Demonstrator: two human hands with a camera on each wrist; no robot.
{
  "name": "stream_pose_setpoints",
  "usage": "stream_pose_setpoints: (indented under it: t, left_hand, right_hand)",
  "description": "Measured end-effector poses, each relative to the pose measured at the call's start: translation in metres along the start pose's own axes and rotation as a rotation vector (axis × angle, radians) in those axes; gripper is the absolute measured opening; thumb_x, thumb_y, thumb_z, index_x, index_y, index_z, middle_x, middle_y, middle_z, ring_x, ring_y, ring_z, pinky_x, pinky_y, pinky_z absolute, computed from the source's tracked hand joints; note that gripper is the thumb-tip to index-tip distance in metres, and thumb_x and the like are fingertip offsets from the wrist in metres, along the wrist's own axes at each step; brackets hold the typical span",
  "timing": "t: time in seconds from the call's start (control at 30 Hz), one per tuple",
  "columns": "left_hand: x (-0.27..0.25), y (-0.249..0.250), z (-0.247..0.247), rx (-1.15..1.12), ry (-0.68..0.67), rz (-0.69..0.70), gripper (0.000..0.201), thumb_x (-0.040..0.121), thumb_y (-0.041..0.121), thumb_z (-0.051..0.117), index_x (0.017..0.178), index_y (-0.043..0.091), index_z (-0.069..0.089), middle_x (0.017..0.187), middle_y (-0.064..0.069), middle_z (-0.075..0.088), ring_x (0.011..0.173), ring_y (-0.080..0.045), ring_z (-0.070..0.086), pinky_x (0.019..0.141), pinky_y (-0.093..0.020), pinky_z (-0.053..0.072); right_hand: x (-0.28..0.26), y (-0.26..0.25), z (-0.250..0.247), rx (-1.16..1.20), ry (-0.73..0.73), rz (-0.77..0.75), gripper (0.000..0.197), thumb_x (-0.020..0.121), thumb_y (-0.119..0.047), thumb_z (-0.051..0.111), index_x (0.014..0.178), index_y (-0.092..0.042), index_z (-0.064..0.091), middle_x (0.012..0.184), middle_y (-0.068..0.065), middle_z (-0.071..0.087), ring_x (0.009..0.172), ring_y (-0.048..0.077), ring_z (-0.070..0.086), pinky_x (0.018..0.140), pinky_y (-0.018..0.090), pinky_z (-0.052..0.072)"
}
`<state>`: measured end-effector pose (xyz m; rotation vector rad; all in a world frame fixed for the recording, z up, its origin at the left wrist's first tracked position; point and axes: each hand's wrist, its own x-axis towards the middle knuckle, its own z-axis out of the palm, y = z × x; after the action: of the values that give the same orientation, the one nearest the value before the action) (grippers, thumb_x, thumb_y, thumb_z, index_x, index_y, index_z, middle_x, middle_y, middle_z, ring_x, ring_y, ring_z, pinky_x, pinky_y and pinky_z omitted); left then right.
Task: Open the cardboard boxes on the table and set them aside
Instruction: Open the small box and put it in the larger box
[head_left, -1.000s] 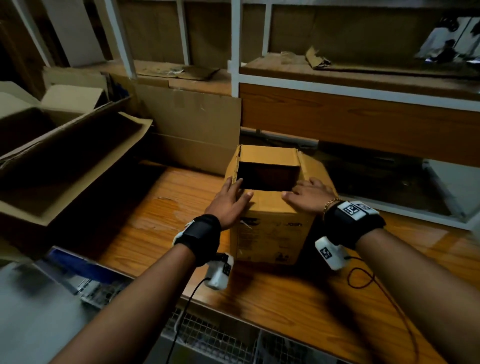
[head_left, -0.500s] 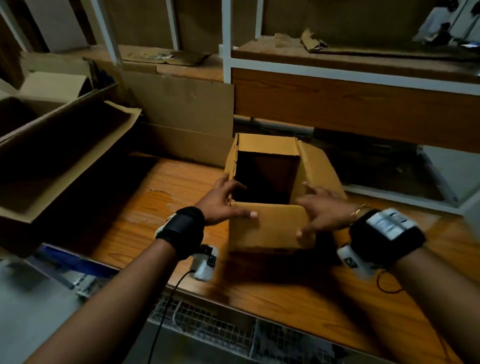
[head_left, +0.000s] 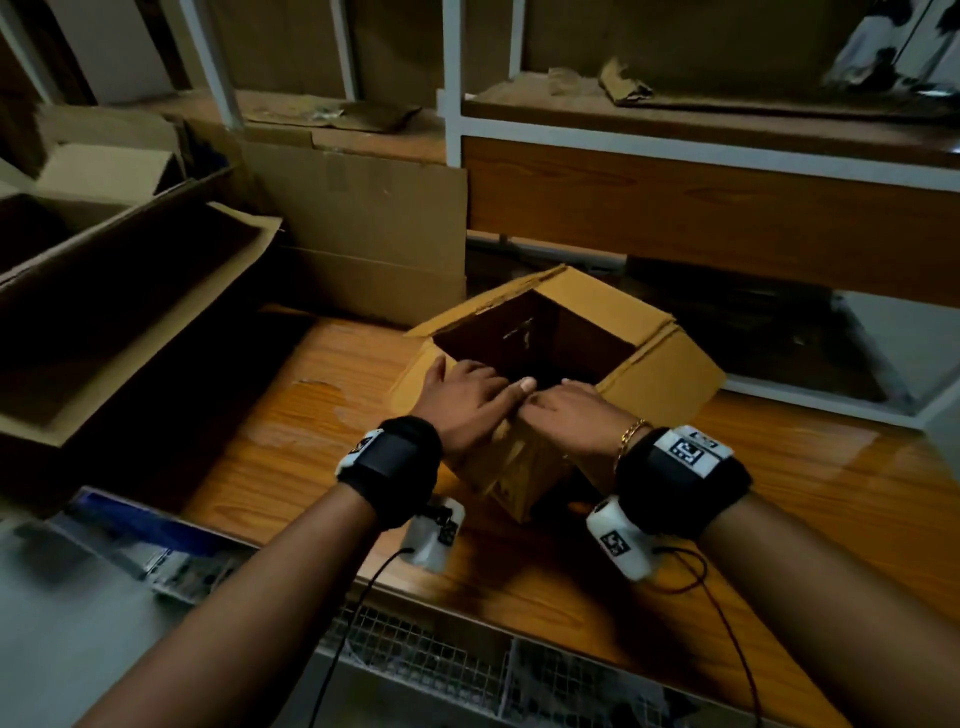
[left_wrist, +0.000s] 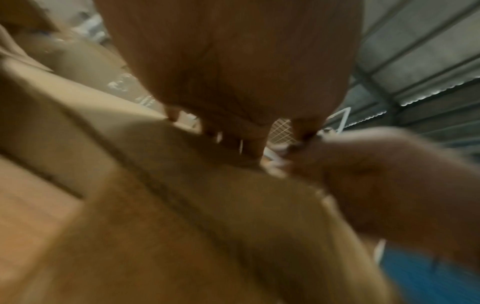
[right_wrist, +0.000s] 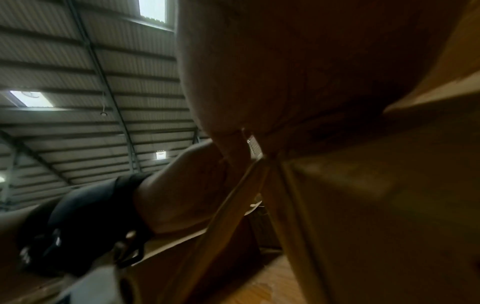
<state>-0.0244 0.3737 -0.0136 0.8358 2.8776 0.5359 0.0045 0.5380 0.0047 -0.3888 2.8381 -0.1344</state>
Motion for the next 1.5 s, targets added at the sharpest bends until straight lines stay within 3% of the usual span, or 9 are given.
stream_pose_setpoints:
  t: [0.13,0.3,0.5,0.6,0.73,0.93,1.1,1.2,1.5]
  left_hand:
    - [-0.004,-0.015,0.006,0.103,0.044,0.025,0.068,0.091,0.072,0.02,0.123,0.028,0.059,0.129,0.005,0.051,0.134,-0.016,0.032,0.117,-0.049,0.002]
    - [-0.002,-0.006,0.011,0.121,0.073,0.008,0.062,0.09,0.073,0.022,0.115,0.032,0.061,0.107,0.013,0.047,0.124,-0.015,0.038,0.116,-0.051,0.009]
    - [-0.01,0.001,0.019,0.171,0.154,-0.021,0.062,0.092,0.07,0.016,0.099,0.03,0.062,0.098,0.011,0.048,0.115,-0.015,0.042,0.115,-0.052,0.011]
    - [-0.021,0.021,0.023,0.225,0.169,-0.051,0.065,0.092,0.07,0.01,0.095,0.03,0.061,0.095,0.01,0.05,0.109,-0.015,0.044,0.111,-0.054,0.015]
    - [-0.045,0.061,0.028,0.269,0.151,-0.125,0.067,0.09,0.072,0.005,0.092,0.031,0.057,0.094,0.009,0.051,0.102,-0.015,0.043,0.101,-0.053,0.021]
    - [-0.033,0.041,-0.006,0.188,0.033,-0.307,0.072,0.086,0.078,0.023,0.139,0.033,0.04,0.145,0.0,0.039,0.135,-0.024,0.031,0.109,-0.053,0.021]
    - [-0.012,-0.025,-0.012,0.047,0.068,-0.534,0.073,0.086,0.071,0.041,0.149,0.042,0.017,0.159,-0.007,0.017,0.144,-0.033,0.022,0.112,-0.056,0.023]
    - [-0.011,-0.033,-0.003,-0.2,0.121,-0.491,0.072,0.089,0.06,0.05,0.15,0.041,0.018,0.158,-0.006,0.019,0.141,-0.031,0.028,0.114,-0.045,0.031]
    - [-0.044,0.012,0.015,-0.057,0.07,-0.276,0.075,0.085,0.075,0.035,0.148,0.037,0.02,0.139,-0.008,0.033,0.129,-0.03,0.036,0.095,-0.045,0.045]
  right_hand:
    - [0.008,0.05,-0.015,-0.072,-0.076,0.191,0.065,0.096,-0.065,0.016,0.125,-0.027,0.059,0.142,0.005,0.052,0.133,0.027,0.042,0.111,0.046,0.026]
    - [0.007,0.091,-0.036,-0.23,0.137,0.289,0.074,0.09,-0.07,0.039,0.153,-0.035,0.022,0.165,0.003,-0.009,0.151,0.028,-0.005,0.118,0.05,-0.002]
    - [0.016,0.151,-0.032,0.049,0.228,0.533,0.089,0.083,-0.067,0.055,0.154,-0.028,0.019,0.165,0.005,0.002,0.15,0.032,0.004,0.118,0.052,0.01]
    - [0.023,0.173,-0.009,0.369,0.207,0.47,0.082,0.089,-0.052,0.06,0.156,-0.027,0.019,0.165,-0.002,-0.006,0.15,0.031,0.009,0.119,0.049,0.019]
    - [0.04,0.173,-0.004,0.307,0.208,0.398,0.074,0.096,-0.041,0.05,0.156,-0.034,0.008,0.163,-0.007,-0.016,0.151,0.027,-0.004,0.12,0.052,0.006]
    - [0.056,0.15,-0.01,0.335,0.218,0.426,0.076,0.098,-0.042,0.046,0.156,-0.033,-0.001,0.162,-0.001,-0.021,0.151,0.03,-0.002,0.119,0.054,0.007]
    - [0.025,0.124,0.006,0.353,0.252,0.378,0.079,0.094,-0.061,0.043,0.157,-0.031,0.008,0.164,0.0,-0.012,0.151,0.029,-0.004,0.119,0.054,0.009]
    - [-0.006,0.103,0.014,0.343,0.212,0.317,0.071,0.093,-0.066,0.039,0.154,-0.034,0.022,0.164,-0.005,-0.011,0.151,0.027,-0.005,0.119,0.054,0.01]
    - [-0.06,0.07,0.025,0.347,0.216,0.371,0.079,0.092,-0.058,0.052,0.156,-0.032,0.014,0.165,-0.004,-0.008,0.151,0.025,-0.006,0.119,0.043,0.009]
